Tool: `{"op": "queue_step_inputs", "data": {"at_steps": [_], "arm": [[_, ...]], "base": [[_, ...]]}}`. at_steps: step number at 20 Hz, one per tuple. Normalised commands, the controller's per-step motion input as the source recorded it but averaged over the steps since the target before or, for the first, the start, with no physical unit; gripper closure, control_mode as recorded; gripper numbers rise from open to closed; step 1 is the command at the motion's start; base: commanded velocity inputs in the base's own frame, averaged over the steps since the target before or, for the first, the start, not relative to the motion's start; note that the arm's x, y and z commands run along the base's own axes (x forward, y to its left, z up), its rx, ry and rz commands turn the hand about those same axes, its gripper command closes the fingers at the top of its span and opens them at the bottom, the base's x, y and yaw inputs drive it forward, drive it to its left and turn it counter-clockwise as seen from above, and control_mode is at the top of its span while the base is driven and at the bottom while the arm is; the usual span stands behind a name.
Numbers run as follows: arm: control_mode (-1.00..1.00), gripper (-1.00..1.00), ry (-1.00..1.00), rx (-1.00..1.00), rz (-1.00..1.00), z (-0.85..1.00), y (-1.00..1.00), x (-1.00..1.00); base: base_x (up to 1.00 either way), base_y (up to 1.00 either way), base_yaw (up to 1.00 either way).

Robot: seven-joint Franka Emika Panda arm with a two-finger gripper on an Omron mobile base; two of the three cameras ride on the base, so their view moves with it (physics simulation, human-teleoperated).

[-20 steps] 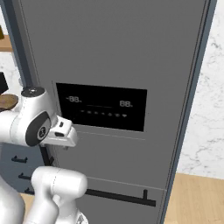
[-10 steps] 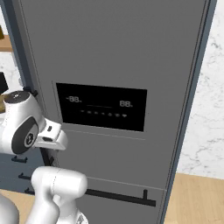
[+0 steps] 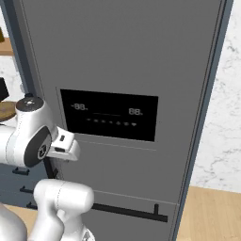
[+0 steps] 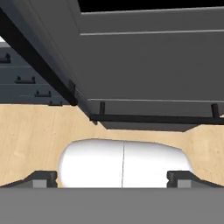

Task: Grab a lemon wedge from the fridge and one ice cube from the ice bowl, and put them in the glass of lemonade.

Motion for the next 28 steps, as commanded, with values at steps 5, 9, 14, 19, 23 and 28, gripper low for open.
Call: {"op": "queue_step_inputs", "data": {"at_steps": [5, 9, 14, 19, 23, 28], "arm": [[1.0, -1.0, 0.0, 0.0, 0.0, 0.0, 0.0, -0.06], [1.0, -1.0, 0.0, 0.0, 0.0, 0.0, 0.0, 0.0], [1.0, -1.0, 0.0, 0.0, 0.0, 0.0, 0.0, 0.0], [1.0, -1.0, 0.0, 0.0, 0.0, 0.0, 0.0, 0.0], [1.0, -1.0, 0.0, 0.0, 0.0, 0.0, 0.0, 0.0], [1.0, -1.0, 0.0, 0.0, 0.0, 0.0, 0.0, 0.0]], "base": [[-0.46, 0.14, 0.0], [-0.44, 0.76, 0.0], [-0.01, 0.91, 0.0], [-0.29, 0.11, 0.0], [-0.22, -0.16, 0.0], [-0.27, -0.14, 0.0]]}}
